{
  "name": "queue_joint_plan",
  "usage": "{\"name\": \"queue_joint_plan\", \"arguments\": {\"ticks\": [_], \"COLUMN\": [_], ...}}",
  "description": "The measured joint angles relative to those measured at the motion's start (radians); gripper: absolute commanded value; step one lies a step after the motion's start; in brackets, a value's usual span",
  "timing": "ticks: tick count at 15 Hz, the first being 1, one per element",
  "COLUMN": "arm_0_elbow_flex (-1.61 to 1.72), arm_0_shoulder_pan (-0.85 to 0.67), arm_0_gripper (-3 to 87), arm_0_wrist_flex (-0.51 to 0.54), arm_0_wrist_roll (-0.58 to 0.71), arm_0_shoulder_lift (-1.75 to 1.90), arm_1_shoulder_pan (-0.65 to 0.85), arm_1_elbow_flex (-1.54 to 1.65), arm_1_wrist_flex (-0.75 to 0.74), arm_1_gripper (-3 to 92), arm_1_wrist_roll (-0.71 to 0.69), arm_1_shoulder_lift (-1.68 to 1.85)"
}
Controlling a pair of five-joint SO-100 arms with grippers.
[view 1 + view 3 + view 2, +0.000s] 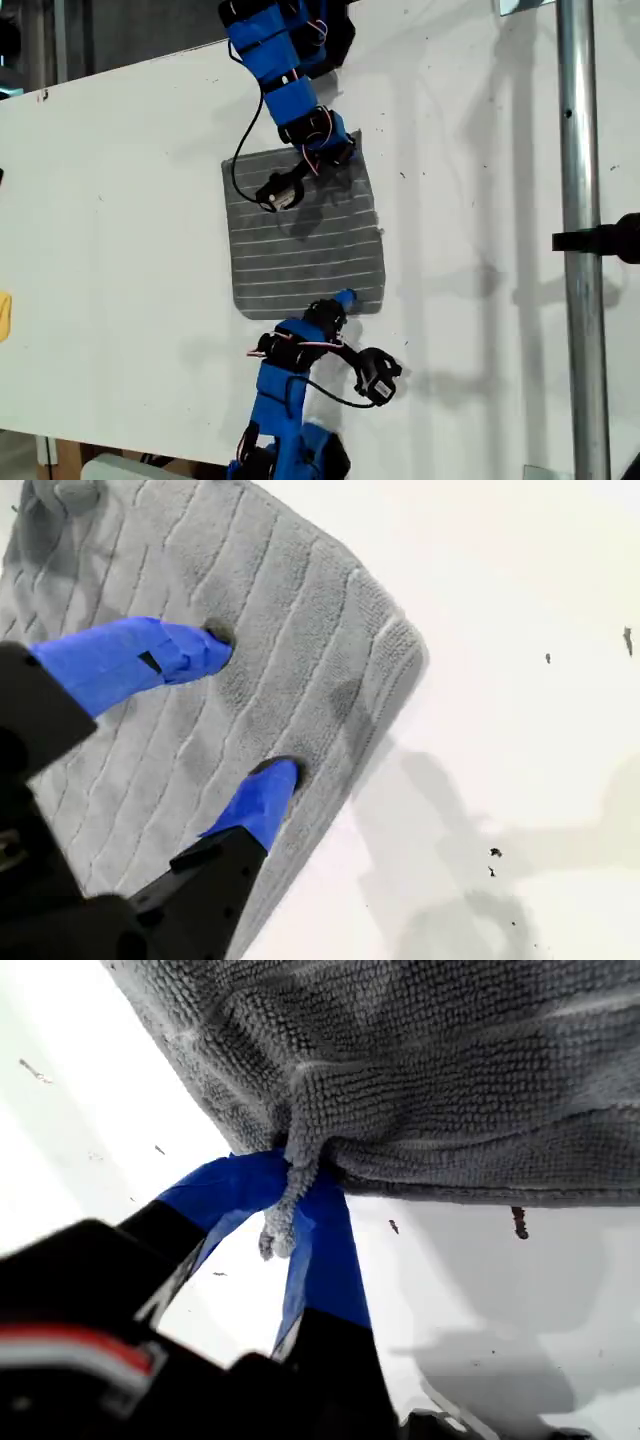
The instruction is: Grasp corners of a towel and fold twice.
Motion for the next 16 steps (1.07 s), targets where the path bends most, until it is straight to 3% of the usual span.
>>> {"name": "queue_joint_plan", "arguments": {"ticks": [5,7,8,9,11,13,16], "arm_0_elbow_flex": [-0.044,-0.069,-0.087,-0.095,-0.123,-0.241,-0.377], "arm_0_shoulder_pan": [0.061,0.067,0.069,0.069,0.071,0.072,0.123], "arm_0_gripper": [19.3,2.6,-2.9,-2.9,-2.9,-2.9,-2.9], "arm_0_wrist_flex": [-0.13,-0.173,-0.183,-0.196,-0.161,-0.032,0.101], "arm_0_wrist_roll": [-0.025,-0.055,-0.071,-0.089,-0.11,-0.127,-0.21], "arm_0_shoulder_lift": [-0.288,-0.341,-0.356,-0.362,-0.365,-0.371,-0.327], "arm_1_shoulder_pan": [0.009,0.009,0.009,0.009,0.009,-0.008,-0.156], "arm_1_elbow_flex": [0.0,0.0,0.0,0.0,0.0,0.0,-0.107], "arm_1_wrist_flex": [0.0,0.0,0.0,0.0,-0.002,0.006,0.123], "arm_1_gripper": [-0.3,-0.3,-0.3,-0.3,-0.3,-0.3,-0.3], "arm_1_wrist_roll": [0.0,0.0,0.0,0.0,0.0,0.02,0.114], "arm_1_shoulder_lift": [0.0,0.005,0.015,0.025,0.041,0.083,0.149]}}
